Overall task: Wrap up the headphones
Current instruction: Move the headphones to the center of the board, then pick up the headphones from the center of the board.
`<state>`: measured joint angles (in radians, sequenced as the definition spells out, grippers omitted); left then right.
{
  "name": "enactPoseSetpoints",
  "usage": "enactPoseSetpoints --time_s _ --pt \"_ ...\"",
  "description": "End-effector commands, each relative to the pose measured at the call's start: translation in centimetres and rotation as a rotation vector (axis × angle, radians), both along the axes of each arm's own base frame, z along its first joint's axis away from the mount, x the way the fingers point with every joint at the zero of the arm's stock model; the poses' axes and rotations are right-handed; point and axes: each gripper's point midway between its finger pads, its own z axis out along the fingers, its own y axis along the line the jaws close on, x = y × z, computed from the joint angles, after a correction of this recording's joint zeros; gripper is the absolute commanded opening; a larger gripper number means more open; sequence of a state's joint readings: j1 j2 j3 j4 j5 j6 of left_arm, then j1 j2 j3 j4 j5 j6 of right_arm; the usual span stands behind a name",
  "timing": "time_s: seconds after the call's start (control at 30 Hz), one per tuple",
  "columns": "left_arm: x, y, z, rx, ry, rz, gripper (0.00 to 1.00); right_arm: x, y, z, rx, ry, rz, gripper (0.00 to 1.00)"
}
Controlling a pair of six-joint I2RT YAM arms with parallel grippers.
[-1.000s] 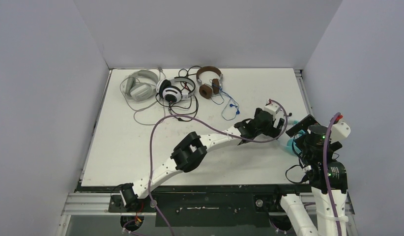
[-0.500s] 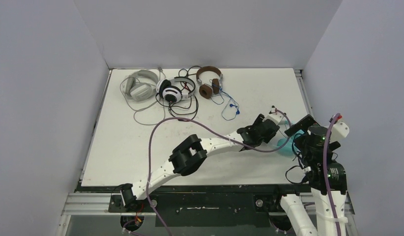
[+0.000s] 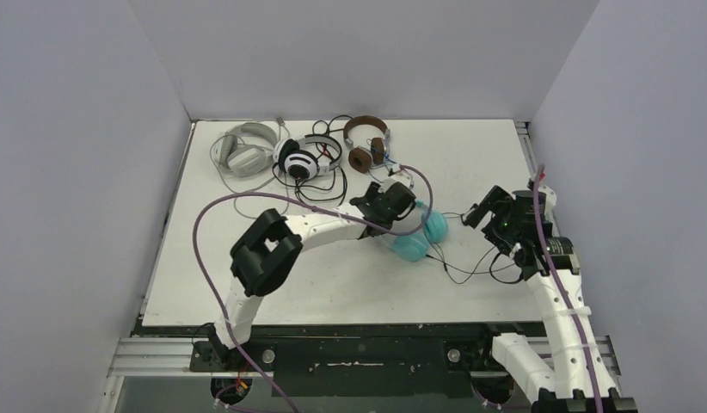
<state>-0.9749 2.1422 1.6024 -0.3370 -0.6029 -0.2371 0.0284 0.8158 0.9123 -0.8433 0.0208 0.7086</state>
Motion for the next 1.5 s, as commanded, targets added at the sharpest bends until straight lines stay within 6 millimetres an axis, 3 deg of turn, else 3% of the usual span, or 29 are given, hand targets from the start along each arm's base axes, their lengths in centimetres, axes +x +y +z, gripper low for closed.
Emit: enactPoseSetpoints --time_s 0.0,0.2,0.27,0.33,0.4,0.5,0.57,0.63,0.77,1.0,1.13,1.3,1.47 --pt "-0.3 4.8 8.0 -0.07 -0.107 0.124 0.46 2.3 5.4 0.4 0.062 -0.011 0.286 0.92" --pt "-1.4 14.1 10.7 -0.107 -0.135 0.301 0.49 0.7 11.7 -1.1 0.074 0.09 0.512 0.96" --pt "-2.0 15.4 12.7 -0.183 -0.152 0.293 0.52 -0.2 13.4 -1.3 0.117 0.112 0.592 0.97" --pt "-3.6 13.7 14.6 -0.298 -0.149 0.157 0.56 -0.8 14.7 -0.8 0.173 0.107 0.642 0.97" --pt "-6.4 10.0 16.9 -0.479 -0.138 -0.065 0.6 -1.0 15.2 0.0 0.224 0.091 0.632 0.98" --pt "-11.2 5.9 20.4 -0.763 -0.185 -0.295 0.65 -0.9 14.5 0.6 0.246 0.113 0.515 0.99" --pt "-14.2 4.0 21.3 -0.884 -0.205 -0.394 0.68 -0.9 13.8 0.4 0.253 0.143 0.423 0.99" --pt "-16.8 2.3 20.9 -0.936 -0.215 -0.47 0.71 -0.8 13.3 0.3 0.262 0.162 0.349 0.99" --pt "-19.7 0.4 19.3 -1.009 -0.251 -0.544 0.74 -0.8 13.2 0.7 0.321 0.168 0.251 0.98" --pt "-21.5 -2.7 16.8 -1.041 -0.303 -0.613 0.74 -1.0 13.7 4.0 0.43 0.138 0.186 0.94" --pt "-21.7 -5.0 16.2 -1.09 -0.326 -0.653 0.68 -1.0 13.5 5.4 0.439 0.106 0.175 0.94" --pt "-22.0 -8.8 15.8 -1.108 -0.324 -0.717 0.68 -1.1 13.3 6.1 0.437 0.096 0.17 0.93" --pt "-21.2 -11.4 15.0 -1.102 -0.342 -0.729 0.65 -1.2 13.3 6.2 0.447 0.094 0.164 0.93"
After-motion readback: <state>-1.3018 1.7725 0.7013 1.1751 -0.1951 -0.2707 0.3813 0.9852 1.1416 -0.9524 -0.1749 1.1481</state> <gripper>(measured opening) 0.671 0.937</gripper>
